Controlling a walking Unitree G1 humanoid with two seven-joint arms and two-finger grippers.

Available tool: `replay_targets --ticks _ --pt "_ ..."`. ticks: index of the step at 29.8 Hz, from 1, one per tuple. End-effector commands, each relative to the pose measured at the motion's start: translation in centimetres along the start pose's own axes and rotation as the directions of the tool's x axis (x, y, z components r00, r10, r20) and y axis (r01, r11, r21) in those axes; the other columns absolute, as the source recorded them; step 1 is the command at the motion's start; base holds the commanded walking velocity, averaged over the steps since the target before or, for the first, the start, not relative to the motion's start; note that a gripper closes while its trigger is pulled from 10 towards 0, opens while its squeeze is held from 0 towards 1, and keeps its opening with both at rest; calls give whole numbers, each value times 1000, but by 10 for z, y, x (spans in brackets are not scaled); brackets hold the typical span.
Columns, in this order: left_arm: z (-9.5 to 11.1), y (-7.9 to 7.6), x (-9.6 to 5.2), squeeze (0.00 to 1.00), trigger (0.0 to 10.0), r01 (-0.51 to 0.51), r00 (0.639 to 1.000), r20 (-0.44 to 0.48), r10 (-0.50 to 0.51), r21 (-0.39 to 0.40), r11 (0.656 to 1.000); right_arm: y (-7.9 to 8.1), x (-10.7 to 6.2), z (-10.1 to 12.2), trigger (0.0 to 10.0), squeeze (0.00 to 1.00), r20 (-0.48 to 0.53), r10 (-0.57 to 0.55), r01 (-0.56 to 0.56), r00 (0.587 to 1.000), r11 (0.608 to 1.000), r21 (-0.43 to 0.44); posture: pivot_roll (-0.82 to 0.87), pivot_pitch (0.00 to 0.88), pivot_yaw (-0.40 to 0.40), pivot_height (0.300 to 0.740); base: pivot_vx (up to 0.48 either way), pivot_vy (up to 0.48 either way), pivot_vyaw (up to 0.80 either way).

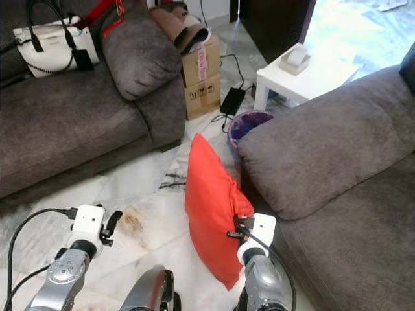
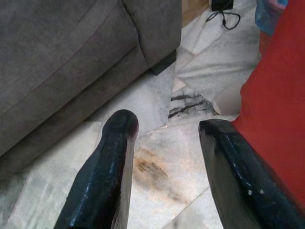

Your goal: Move the pillow to the sofa from floor

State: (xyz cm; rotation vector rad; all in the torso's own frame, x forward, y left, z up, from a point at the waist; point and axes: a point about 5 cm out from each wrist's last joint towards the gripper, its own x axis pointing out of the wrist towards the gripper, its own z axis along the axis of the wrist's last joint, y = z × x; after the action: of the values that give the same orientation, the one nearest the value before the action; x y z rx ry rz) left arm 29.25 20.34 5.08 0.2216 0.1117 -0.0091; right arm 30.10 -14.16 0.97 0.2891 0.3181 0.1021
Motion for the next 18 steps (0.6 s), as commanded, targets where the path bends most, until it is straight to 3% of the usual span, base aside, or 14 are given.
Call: replay_targets --ticks 1,4,5,11,18 --pt "-10 5 -4 0 10000 -23 999 -34 23 -1 1000 2 -3 -6 0 0 -4 -3 3 1000 1000 5 220 128 81 641 0 0 0" --pt "-10 4 -4 0 10000 -24 999 -35 24 -2 1000 1 -3 -5 0 0 -2 -18 18 1000 1000 8 221 127 82 641 0 0 0" --pt "-10 4 -3 0 10000 -25 999 -35 25 -3 1000 -1 -1 -2 10000 0 5 -35 35 999 999 39 217 128 81 641 0 0 0" --pt "-8 4 1 0 10000 -40 999 -23 40 -14 999 5 7 14 10000 0 55 21 -25 998 996 81 193 149 77 641 0 0 0" --pt "-12 6 1 0 10000 -39 999 -34 39 -9 999 3 9 18 10000 0 54 -6 2 999 997 78 183 150 92 686 0 0 0"
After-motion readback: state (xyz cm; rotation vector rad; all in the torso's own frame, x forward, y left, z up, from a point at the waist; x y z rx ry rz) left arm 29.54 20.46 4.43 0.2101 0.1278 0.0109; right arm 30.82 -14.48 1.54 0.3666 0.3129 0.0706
